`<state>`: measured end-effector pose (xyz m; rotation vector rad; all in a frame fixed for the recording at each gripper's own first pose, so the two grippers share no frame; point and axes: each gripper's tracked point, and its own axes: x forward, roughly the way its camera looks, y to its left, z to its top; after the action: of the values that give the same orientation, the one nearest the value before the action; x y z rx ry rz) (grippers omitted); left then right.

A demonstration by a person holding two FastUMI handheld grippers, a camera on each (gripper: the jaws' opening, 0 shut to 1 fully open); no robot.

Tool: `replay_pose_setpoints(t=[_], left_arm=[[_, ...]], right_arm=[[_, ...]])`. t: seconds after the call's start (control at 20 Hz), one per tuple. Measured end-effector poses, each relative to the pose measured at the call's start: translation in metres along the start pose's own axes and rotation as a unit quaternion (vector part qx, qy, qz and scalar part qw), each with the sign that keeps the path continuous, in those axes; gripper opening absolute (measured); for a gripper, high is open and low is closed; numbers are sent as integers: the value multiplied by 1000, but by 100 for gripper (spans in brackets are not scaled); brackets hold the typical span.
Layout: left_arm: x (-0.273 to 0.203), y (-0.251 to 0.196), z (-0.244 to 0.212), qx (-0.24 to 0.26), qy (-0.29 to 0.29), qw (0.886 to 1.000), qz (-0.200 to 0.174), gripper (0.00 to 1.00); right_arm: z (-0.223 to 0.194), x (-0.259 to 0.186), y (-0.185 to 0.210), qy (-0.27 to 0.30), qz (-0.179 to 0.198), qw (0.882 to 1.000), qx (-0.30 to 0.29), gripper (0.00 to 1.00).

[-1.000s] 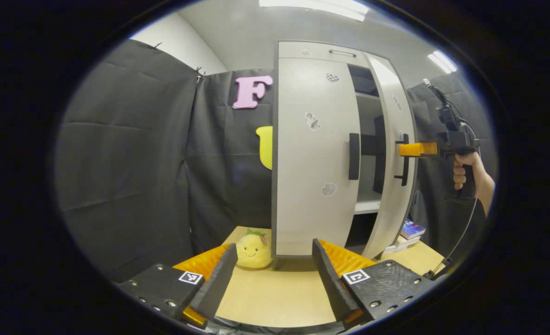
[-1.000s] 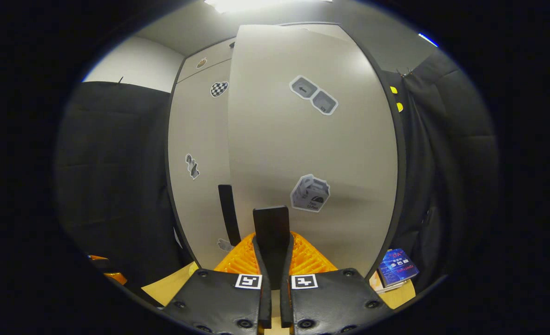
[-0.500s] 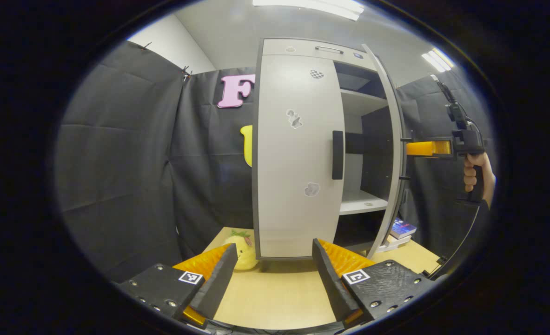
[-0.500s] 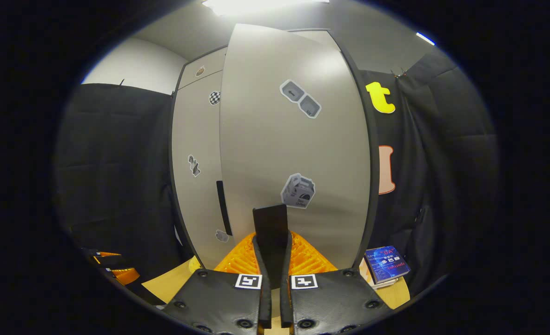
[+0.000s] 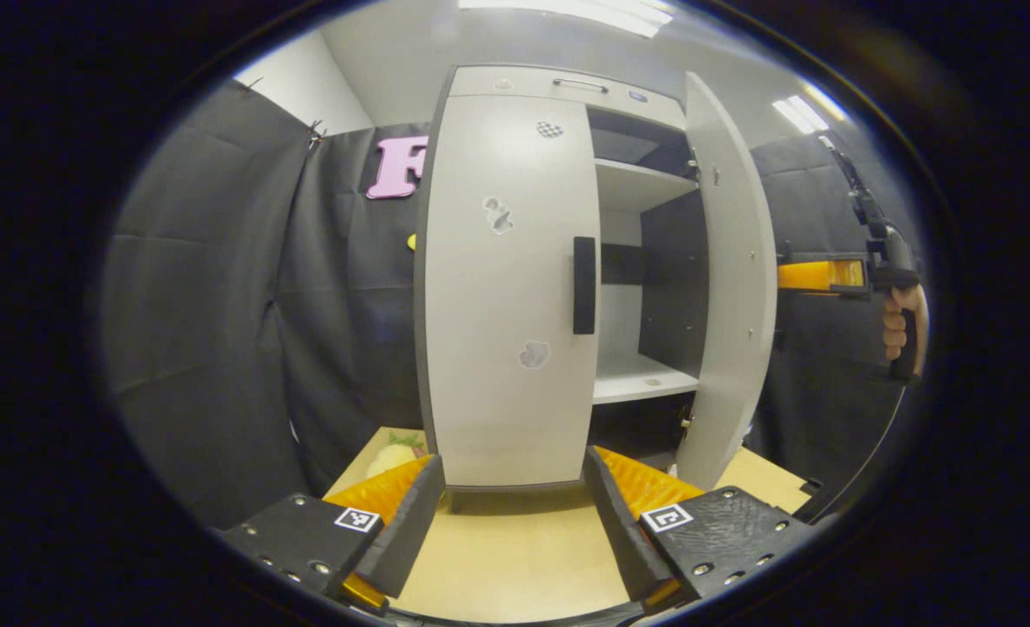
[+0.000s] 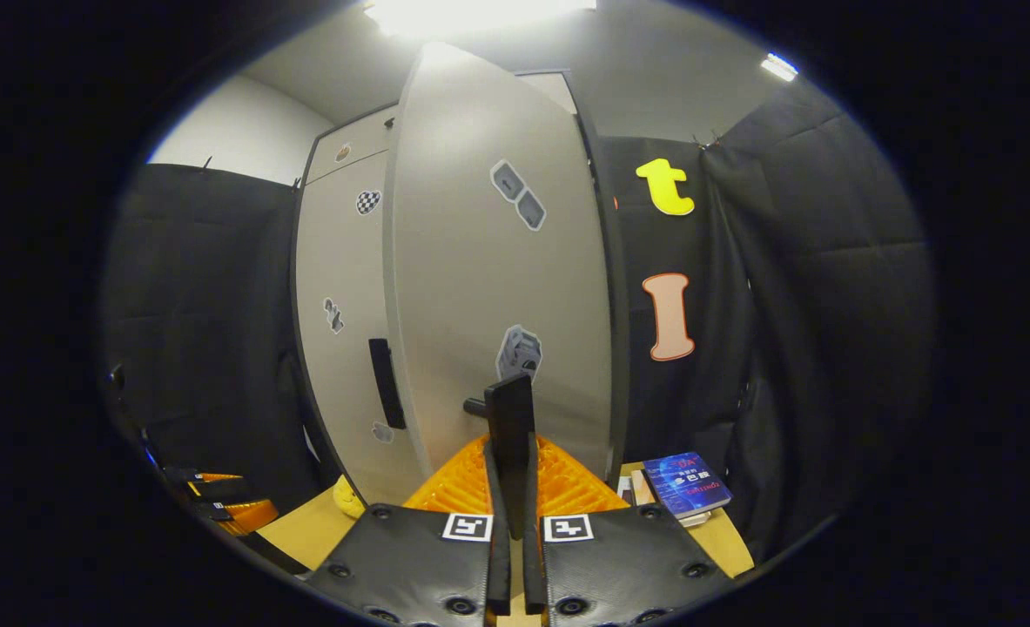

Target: Open the right door of the double-door shoe cabinet with the right hand, and open the left door with the left hand.

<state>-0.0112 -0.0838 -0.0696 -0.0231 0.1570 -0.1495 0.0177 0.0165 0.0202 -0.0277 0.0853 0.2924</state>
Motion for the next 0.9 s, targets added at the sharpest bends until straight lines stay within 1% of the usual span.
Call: replay_pose_setpoints(t=[0.15,0.3,0.35,0.4,0.55,0.6,0.65,0.7,0.75,0.8,0.85,0.9], left_arm=[[6,-17,0,-14,2,1000,-19,95],[11,-31,2,-9,2,1000,-30,96],[12,-35,2,-6,3,999,-32,93],[13,-39,2,-2,5,999,-33,96],[16,-49,1,-4,9,999,-36,93],[17,-52,1,-6,9,999,-37,93],[19,-55,1,-7,11,999,-37,93],[21,-58,1,-9,14,999,-38,93],[21,-61,2,-11,16,999,-39,93],[23,-63,4,-11,16,999,-40,93],[25,-67,7,-10,14,999,-41,90],[26,-69,10,-9,13,999,-42,90]], right_arm=[[0,-9,-16,2,-5,1000,-1,7],[1,-11,-24,4,-7,1000,-1,7],[0,-13,-31,4,-13,1000,-4,7],[1,-16,-41,6,-21,1000,-9,7],[-10,-21,-76,21,-51,998,-21,6],[-7,-22,-88,11,-54,998,-20,6],[-6,-20,-98,8,-60,998,-18,4],[-4,-21,-115,6,-71,997,-20,3],[-5,-21,-114,8,-51,999,-8,6],[-1,-23,-107,4,-26,1000,9,2],[5,-20,-105,-7,-21,1000,14,0],[6,-19,-109,-10,-22,1000,12,6]])
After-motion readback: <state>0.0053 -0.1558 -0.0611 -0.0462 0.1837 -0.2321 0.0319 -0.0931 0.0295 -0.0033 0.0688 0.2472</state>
